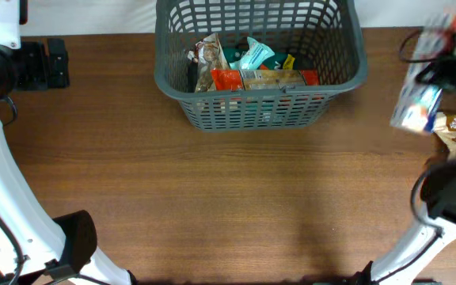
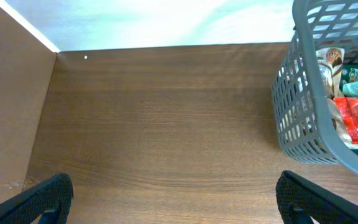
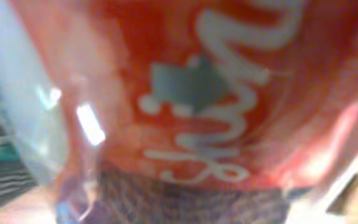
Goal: Pack container
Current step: 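Carry the tissue stack with the right gripper and lower it into the basket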
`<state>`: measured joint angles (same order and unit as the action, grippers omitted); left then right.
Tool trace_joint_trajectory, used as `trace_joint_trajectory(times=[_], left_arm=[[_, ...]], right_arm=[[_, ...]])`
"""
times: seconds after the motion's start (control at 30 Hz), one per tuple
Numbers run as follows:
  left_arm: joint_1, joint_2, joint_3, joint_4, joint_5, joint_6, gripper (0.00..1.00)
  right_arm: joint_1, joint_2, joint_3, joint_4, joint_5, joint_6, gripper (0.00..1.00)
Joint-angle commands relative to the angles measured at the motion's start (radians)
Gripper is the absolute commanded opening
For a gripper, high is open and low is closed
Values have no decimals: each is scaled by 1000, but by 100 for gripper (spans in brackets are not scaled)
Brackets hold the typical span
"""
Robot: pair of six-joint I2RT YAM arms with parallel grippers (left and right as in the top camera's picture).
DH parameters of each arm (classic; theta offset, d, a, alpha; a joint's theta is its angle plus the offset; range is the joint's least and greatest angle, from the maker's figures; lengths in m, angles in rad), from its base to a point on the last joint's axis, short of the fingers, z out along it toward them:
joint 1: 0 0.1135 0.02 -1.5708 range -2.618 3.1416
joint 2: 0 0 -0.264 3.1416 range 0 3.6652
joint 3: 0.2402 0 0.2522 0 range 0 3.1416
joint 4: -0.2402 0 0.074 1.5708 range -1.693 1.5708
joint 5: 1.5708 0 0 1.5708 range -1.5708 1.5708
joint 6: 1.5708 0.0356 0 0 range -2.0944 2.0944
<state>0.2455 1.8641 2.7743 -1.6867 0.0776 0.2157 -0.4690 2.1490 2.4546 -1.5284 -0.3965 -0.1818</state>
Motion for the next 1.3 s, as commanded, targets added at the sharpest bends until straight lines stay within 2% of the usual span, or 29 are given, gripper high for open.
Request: trace_joint_trajectory(times=[0.0, 0.1, 0.17, 0.27, 0.37, 0.47, 0.53, 0.63, 0.77, 0.87, 1.1, 1.17, 1.2, 1.27], left_arm=[[5, -14, -2, 0, 4, -13, 99], [5, -14, -2, 0, 4, -13, 99], [5, -14, -2, 0, 4, -13, 99], [5, -14, -2, 0, 4, -13, 99], [5, -14, -2, 0, 4, -13, 99], [5, -14, -2, 0, 4, -13, 99], [5, -14, -2, 0, 4, -13, 99], [5, -14, -2, 0, 4, -13, 99], [5, -14, -2, 0, 4, -14, 99], [5, -14, -2, 0, 4, -13, 99], [5, -14, -2, 0, 4, -13, 99], [5, -14, -2, 0, 4, -13, 99], [5, -14, -2, 0, 4, -13, 99], [5, -14, -2, 0, 4, -13, 99]], right_arm=[[51, -146, 198, -57, -48, 11, 4], [127, -222, 319, -61, -48, 2, 4], [208, -256, 366, -56, -48, -62, 4], [340, -270, 380, -42, -45, -265, 4], [434, -254, 377, 11, -44, -341, 4], [545, -210, 376, 92, -35, -537, 4], [597, -169, 376, 165, -2, -603, 4], [645, -87, 376, 250, 27, -636, 4], [674, 38, 376, 276, 28, -704, 4], [691, 159, 376, 284, 29, -700, 4], [728, 289, 372, 283, 95, -673, 4], [732, 294, 364, 283, 97, -657, 18], [734, 294, 365, 284, 101, -625, 31], [733, 292, 365, 283, 115, -568, 36]])
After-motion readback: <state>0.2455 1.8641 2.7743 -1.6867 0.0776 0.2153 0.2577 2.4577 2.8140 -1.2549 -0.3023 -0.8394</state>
